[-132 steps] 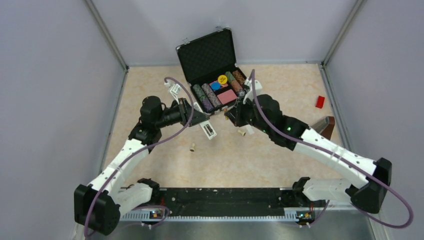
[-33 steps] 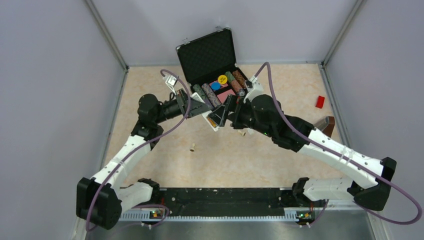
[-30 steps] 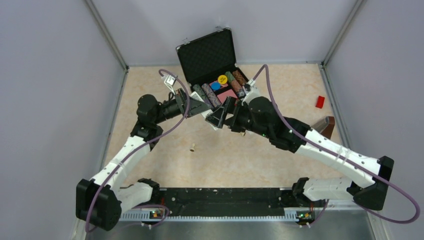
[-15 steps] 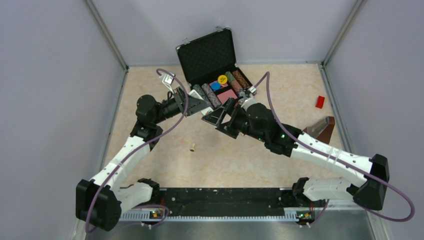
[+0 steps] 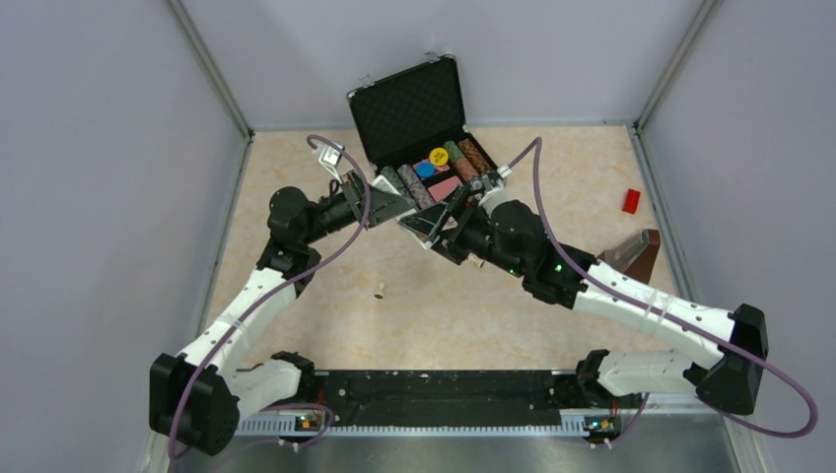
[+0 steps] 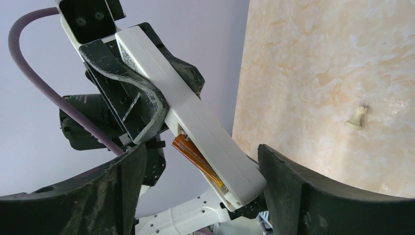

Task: Load the batteries into the remote control
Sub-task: Load the battery into the remote control.

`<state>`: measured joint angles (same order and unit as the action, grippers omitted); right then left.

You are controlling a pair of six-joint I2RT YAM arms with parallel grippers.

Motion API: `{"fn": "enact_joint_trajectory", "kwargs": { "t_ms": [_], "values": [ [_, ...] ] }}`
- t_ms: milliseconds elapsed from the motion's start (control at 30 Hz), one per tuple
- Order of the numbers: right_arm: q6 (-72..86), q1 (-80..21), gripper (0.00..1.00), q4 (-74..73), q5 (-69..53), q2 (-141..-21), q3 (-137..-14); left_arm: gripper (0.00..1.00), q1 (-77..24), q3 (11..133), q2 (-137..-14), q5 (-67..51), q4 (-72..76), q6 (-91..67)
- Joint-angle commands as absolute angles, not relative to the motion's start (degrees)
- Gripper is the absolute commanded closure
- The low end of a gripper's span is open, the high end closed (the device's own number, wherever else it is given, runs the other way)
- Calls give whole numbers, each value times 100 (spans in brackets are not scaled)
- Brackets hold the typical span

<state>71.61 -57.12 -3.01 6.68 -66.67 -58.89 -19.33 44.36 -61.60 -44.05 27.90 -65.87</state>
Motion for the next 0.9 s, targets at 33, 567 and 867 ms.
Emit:
{"fn": "enact_joint_trajectory", "kwargs": {
  "t_ms": [33, 567, 867],
  "values": [
    [7296, -5620, 27, -51, 755, -6625, -5933, 100, -1933, 4442, -5994, -4381, 3146, -6548],
    [7512, -5530, 61, 190, 450, -6709, -5725, 100, -1932, 4468, -5960, -4279, 3129, -6663],
    [7444, -5521, 62, 514, 462, -6504, -5397, 100, -1922, 4655, -5961, -4101, 3278, -7228]
  ]
}}
